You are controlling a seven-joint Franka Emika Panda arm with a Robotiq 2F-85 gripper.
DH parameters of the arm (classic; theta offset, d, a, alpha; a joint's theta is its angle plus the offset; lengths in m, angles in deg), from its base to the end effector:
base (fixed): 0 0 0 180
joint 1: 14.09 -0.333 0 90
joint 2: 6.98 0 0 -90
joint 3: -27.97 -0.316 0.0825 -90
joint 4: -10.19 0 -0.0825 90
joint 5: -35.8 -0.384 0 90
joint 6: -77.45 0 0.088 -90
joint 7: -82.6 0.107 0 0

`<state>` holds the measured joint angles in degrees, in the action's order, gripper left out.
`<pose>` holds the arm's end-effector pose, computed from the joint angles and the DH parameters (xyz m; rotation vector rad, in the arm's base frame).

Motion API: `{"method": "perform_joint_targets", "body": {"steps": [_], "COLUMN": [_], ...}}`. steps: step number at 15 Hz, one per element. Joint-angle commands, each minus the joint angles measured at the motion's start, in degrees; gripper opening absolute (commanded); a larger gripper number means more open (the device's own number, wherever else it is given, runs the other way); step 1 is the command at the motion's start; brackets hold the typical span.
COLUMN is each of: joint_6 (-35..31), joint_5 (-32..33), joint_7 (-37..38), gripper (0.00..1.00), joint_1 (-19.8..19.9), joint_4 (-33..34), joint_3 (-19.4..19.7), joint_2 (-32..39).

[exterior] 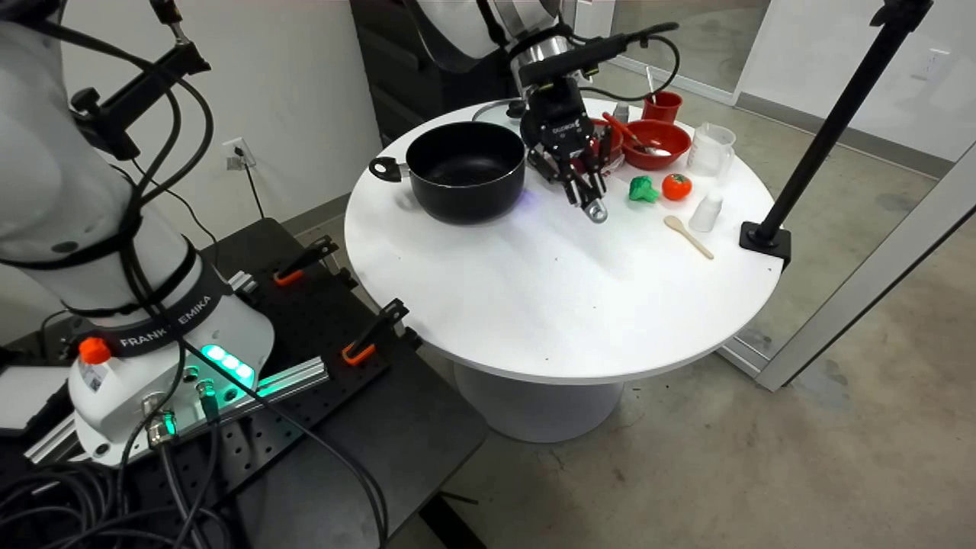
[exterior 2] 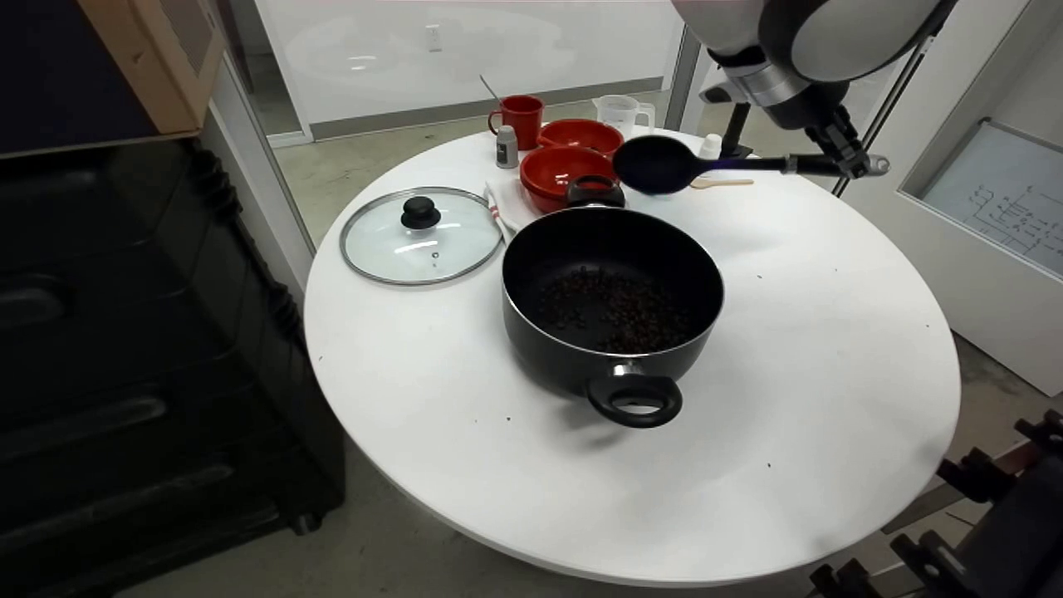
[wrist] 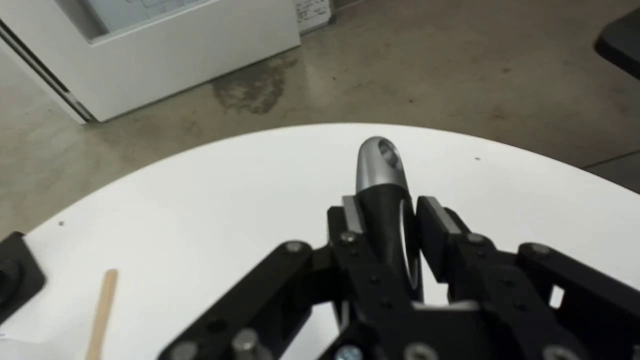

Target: Use the black ladle to stir the contents in the black pot

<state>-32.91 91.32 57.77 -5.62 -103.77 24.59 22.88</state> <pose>0.5534 -0.1070 0.1836 2.1256 1.1345 -0.8993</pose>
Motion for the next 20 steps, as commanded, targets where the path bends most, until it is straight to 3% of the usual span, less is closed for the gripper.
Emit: {"method": "perform_joint_targets", "body": {"steps": [1, 9, 15, 20], "joint_6": [3.1, 11.2, 16.9, 4.3], "joint_5": [-11.5, -34.5, -50.3, -61.2], "joint_7": [-6.9, -18.1, -19.3, -14.4], "gripper": [0.08, 0.08, 0.08, 0.08], "joint_1": [0.8, 6.1, 10.9, 11.4], "joint_4": [3.0, 12.3, 17.5, 16.2], "joint_3": [0.1, 3.6, 4.2, 4.1], "joint_2": [2.1, 6.4, 9.8, 11.7]}}
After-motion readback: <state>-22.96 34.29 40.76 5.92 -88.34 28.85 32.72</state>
